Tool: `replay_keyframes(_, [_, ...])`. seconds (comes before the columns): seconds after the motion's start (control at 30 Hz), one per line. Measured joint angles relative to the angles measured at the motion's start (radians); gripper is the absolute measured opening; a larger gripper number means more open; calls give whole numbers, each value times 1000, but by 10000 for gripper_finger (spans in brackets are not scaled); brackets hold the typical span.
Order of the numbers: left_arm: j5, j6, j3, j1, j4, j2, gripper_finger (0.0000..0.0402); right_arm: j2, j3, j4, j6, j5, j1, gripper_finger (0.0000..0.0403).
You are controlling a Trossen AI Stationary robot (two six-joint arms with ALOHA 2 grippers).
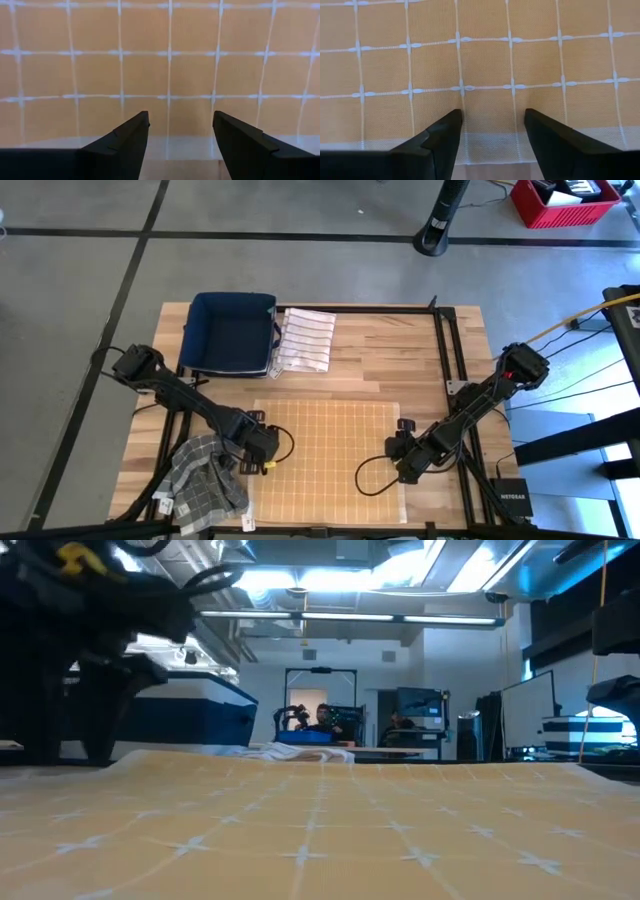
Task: Fold towel
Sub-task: Fold the orange towel
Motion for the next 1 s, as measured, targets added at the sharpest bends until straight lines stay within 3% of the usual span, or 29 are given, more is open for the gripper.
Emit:
replay_keyframes(0.3, [35,-19,-69,-1,93,3,214,0,0,0,1,4,0,223])
replay_keyframes(1.0, [40,-45,-13,-14,44,10,214,0,0,-3,0,-17,-1,223])
